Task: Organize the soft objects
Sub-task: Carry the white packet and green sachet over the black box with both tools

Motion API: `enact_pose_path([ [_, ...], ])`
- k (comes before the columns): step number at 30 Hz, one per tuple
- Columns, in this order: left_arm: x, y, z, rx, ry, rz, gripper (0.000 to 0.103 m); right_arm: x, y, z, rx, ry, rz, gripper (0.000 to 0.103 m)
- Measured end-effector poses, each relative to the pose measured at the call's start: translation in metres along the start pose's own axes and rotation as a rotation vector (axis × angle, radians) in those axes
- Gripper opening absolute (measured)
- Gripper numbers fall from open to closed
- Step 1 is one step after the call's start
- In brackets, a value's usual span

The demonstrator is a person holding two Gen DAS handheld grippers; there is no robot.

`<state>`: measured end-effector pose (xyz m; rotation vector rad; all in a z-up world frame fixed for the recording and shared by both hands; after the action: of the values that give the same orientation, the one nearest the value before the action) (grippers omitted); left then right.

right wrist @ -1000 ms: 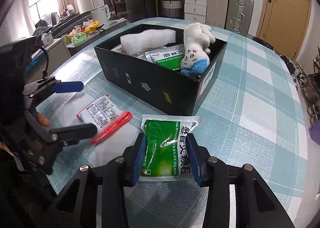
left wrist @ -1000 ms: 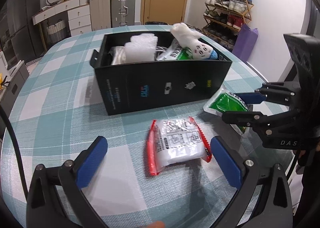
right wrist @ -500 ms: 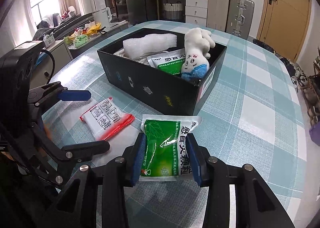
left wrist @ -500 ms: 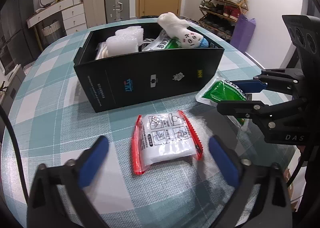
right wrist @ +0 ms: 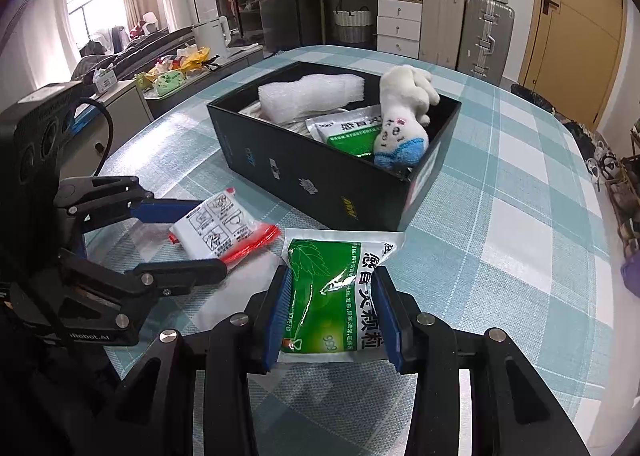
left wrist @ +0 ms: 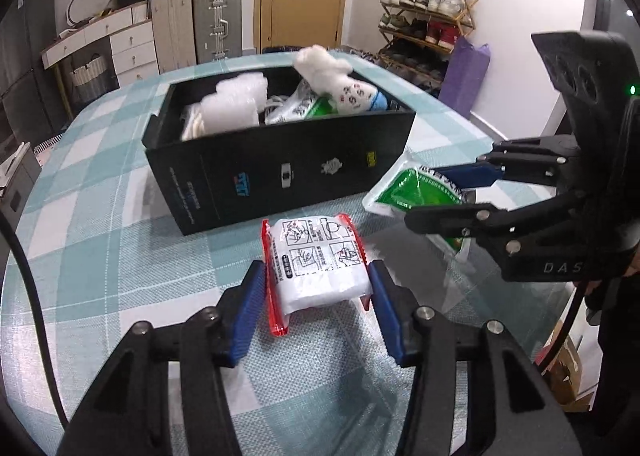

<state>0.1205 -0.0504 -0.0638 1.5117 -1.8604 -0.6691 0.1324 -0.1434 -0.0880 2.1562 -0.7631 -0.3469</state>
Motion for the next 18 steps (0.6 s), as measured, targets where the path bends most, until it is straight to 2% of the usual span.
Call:
enact_pose_path([
  [13,-0.011,0.030,-0.025,0.085,0.030,-0.004,0.051,-0.020,0.021,-0.015,0.072,0.039,-0.029,0.041],
  [18,-0.018,0.041,-0.038,0.131,0.035,-0.015,0.051,-0.023,0.030,-0.025,0.107,0.041,-0.006,0.041],
])
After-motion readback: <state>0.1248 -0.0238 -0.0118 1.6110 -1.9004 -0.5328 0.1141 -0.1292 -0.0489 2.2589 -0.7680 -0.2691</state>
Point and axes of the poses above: each gripper's, at about its wrist camera, not at the fingertips, and y roughly against the way its jaws point, x to its right, z to its underside, the point moved 9 cm from there along -y, roughly the way its jaws point, and after that the axes turned 6 degrees about y, right-handed, at the moved point
